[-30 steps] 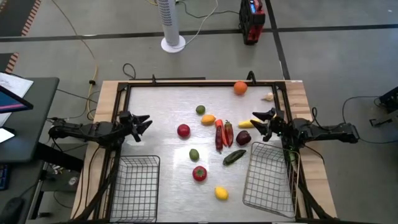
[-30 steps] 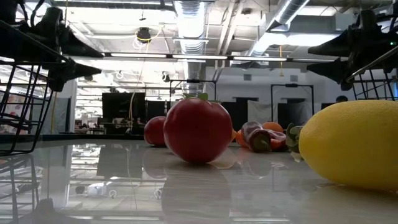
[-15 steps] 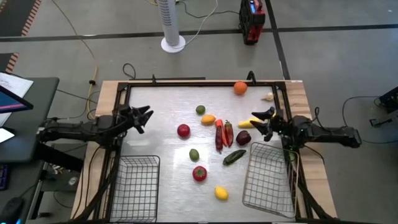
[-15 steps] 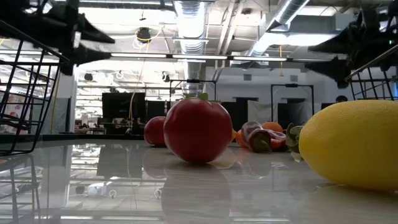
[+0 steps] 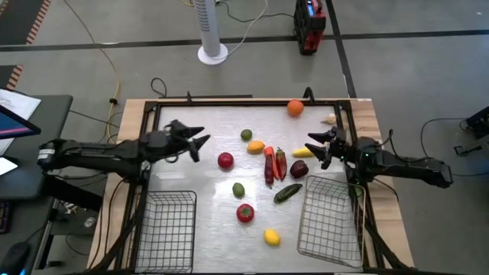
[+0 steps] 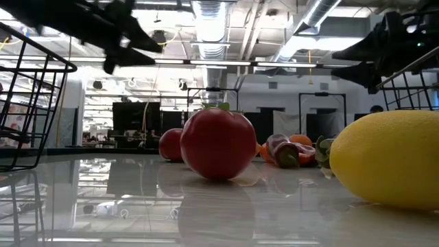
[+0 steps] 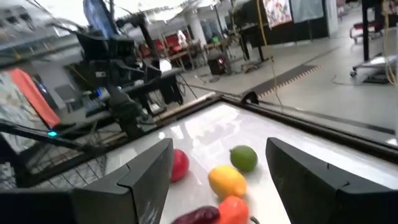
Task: Sort produce into baskets
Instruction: Put the top green lime into the black wire basket
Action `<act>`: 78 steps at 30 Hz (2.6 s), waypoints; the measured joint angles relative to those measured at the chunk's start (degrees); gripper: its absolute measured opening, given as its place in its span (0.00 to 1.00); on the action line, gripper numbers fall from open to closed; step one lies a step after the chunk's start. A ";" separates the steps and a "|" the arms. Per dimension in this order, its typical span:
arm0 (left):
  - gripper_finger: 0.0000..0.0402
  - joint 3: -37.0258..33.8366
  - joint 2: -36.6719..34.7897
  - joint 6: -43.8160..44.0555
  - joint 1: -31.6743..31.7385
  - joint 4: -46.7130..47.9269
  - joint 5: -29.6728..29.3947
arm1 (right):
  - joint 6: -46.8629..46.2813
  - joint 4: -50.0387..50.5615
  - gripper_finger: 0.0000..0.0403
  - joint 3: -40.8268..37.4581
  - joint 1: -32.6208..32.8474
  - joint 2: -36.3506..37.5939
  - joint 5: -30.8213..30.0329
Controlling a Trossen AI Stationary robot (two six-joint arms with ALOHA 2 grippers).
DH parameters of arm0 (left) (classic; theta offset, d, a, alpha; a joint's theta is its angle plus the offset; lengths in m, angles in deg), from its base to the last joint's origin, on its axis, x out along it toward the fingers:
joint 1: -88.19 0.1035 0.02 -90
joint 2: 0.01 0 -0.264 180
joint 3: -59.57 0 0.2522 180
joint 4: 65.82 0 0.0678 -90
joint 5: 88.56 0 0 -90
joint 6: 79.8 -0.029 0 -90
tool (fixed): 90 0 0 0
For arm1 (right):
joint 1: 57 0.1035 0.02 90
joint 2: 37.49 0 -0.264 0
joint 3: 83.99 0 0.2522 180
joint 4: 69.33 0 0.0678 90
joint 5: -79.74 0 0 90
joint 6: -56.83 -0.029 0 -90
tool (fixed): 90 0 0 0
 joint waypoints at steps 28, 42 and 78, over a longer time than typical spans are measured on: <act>0.57 41.25 53.58 -17.71 11.78 15.83 21.12 | 0.87 -11.33 0.71 0.15 4.39 -19.89 2.82; 0.77 45.16 63.11 -16.79 16.33 15.15 19.60 | 2.57 -12.50 0.71 0.15 9.75 -22.50 -2.09; 0.53 44.16 66.96 -19.92 15.66 16.74 20.01 | 2.08 -12.09 0.71 0.15 9.73 -22.48 -2.02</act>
